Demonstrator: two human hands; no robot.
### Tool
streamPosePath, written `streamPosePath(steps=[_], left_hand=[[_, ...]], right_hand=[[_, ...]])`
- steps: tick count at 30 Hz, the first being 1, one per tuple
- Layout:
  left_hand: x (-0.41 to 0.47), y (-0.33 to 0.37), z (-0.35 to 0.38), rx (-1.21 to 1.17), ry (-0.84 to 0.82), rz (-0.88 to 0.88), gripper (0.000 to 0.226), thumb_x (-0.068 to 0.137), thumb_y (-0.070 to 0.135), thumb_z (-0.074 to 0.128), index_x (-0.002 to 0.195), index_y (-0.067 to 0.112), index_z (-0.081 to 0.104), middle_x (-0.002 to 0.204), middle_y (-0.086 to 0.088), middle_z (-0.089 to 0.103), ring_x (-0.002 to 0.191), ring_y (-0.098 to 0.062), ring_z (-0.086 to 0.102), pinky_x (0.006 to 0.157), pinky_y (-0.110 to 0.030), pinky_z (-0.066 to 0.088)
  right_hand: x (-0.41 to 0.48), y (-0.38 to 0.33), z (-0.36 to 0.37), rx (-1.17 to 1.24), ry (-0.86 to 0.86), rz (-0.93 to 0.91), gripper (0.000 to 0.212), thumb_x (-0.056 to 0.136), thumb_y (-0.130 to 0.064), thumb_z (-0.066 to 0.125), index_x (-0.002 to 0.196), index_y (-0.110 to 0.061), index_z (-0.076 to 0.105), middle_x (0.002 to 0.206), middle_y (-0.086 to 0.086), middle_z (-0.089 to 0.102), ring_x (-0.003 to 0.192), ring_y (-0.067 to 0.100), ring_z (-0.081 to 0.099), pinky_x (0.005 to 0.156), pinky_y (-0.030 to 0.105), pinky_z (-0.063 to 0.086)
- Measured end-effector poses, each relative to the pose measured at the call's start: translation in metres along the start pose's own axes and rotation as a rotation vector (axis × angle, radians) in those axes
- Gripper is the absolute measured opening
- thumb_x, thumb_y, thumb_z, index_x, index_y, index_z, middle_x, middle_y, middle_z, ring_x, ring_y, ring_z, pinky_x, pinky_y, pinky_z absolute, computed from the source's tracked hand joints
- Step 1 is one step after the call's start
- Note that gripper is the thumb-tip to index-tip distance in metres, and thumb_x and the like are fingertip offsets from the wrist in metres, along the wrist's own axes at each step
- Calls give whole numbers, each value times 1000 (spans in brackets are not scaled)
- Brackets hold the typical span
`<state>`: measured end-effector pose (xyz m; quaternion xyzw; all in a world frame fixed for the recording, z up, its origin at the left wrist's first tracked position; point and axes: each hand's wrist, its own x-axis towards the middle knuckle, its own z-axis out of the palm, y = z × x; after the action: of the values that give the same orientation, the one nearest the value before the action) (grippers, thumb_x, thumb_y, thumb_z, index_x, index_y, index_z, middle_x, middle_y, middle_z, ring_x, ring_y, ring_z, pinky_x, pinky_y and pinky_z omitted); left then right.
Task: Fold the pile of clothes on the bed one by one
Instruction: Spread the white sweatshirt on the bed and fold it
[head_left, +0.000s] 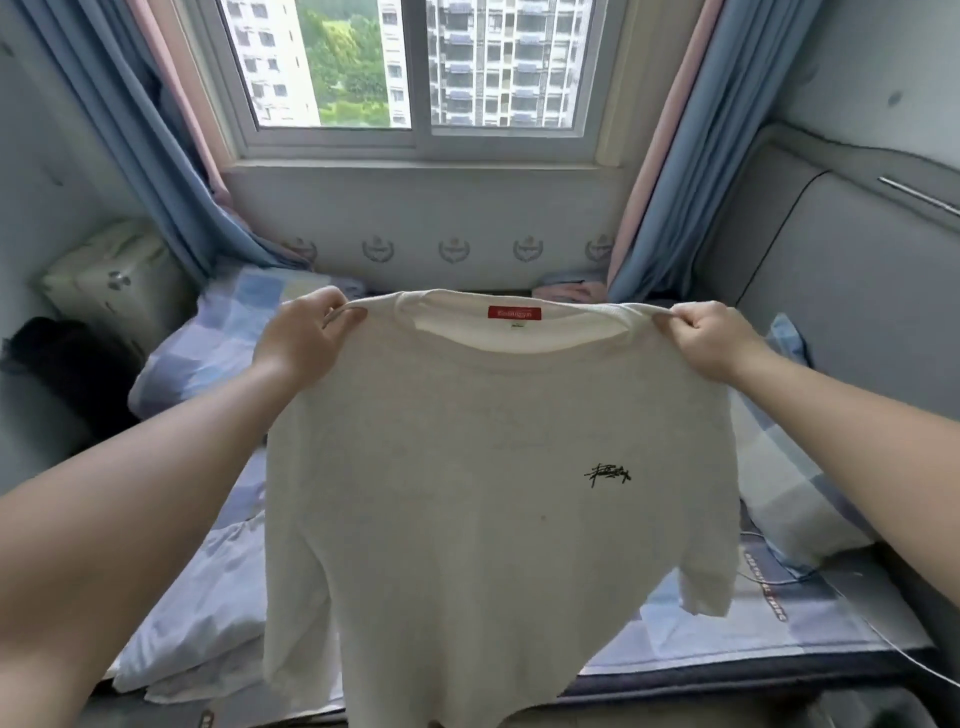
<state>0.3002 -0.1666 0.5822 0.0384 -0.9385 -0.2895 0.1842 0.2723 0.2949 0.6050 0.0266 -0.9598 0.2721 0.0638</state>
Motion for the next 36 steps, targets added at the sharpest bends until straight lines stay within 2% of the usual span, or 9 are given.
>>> streamPosePath(steps=[5, 9, 11, 13, 14, 16, 19, 29, 36], left_hand=[[111, -64, 131, 129, -89, -82, 31, 99, 47, 56, 100, 18, 69, 106, -15, 57, 106, -38, 54, 85, -42, 44], [186, -134, 259, 127, -125, -271, 29, 101, 43, 53, 104, 20, 69, 112, -13, 68, 108, -37, 60, 80, -38, 43], [213, -167, 325, -7, -165, -357, 31, 102, 38, 52, 126, 22, 63, 129, -8, 65, 122, -31, 58, 96, -36, 45], [218, -198, 387, -66, -279, -376, 56, 101, 42, 54, 153, 27, 38, 156, -2, 44, 143, -27, 40, 116, -42, 34], [212, -213, 414, -23, -349, -360, 65, 101, 46, 53, 158, 30, 26, 163, 1, 31, 150, -26, 27, 120, -47, 26], [184, -242, 461, 78, -472, -325, 71, 100, 53, 49, 160, 34, 15, 169, 4, 13, 155, -25, 10, 122, -52, 18], [126, -271, 508, 122, -624, -326, 70, 100, 56, 47, 159, 39, 13, 169, 6, 6, 155, -24, 3, 120, -53, 16], [-31, -238, 572, 127, -971, -253, 66, 100, 50, 48, 158, 39, 18, 169, 5, 7, 154, -24, 8, 117, -48, 24], [-85, -155, 645, 102, -1079, -124, 65, 100, 47, 50, 158, 37, 21, 169, 2, 10, 153, -24, 12, 116, -42, 26]], right_hand=[[134, 26, 115, -126, 33, 217, 27, 97, -39, 57, 88, -20, 75, 107, 13, 65, 100, 38, 58, 84, 40, 50], [237, 57, 243, -33, 58, 417, 29, 97, -30, 55, 78, -13, 67, 95, 15, 67, 92, 37, 61, 72, 32, 43], [280, 70, 311, 76, 44, 466, 23, 98, -23, 52, 105, -14, 72, 113, 11, 67, 106, 33, 62, 79, 30, 48], [303, 82, 378, 237, -93, 501, 56, 98, -29, 54, 152, -23, 41, 142, 1, 52, 121, 25, 53, 87, 27, 45], [303, 90, 412, 286, -172, 521, 72, 97, -36, 55, 160, -30, 20, 154, -1, 41, 131, 25, 46, 97, 30, 43], [287, 112, 472, 297, -300, 536, 84, 96, -49, 55, 161, -36, 3, 165, -3, 22, 147, 25, 29, 116, 41, 31], [239, 150, 534, 201, -460, 514, 84, 98, -50, 54, 162, -31, 4, 169, -7, 10, 156, 24, 5, 125, 45, 12], [89, 278, 508, -55, -695, 624, 77, 96, -39, 62, 160, -27, 20, 163, 2, 32, 149, 26, 28, 119, 46, 28], [50, 398, 468, -140, -598, 751, 84, 93, -35, 68, 159, -15, 21, 162, 12, 31, 148, 34, 29, 118, 44, 27]])
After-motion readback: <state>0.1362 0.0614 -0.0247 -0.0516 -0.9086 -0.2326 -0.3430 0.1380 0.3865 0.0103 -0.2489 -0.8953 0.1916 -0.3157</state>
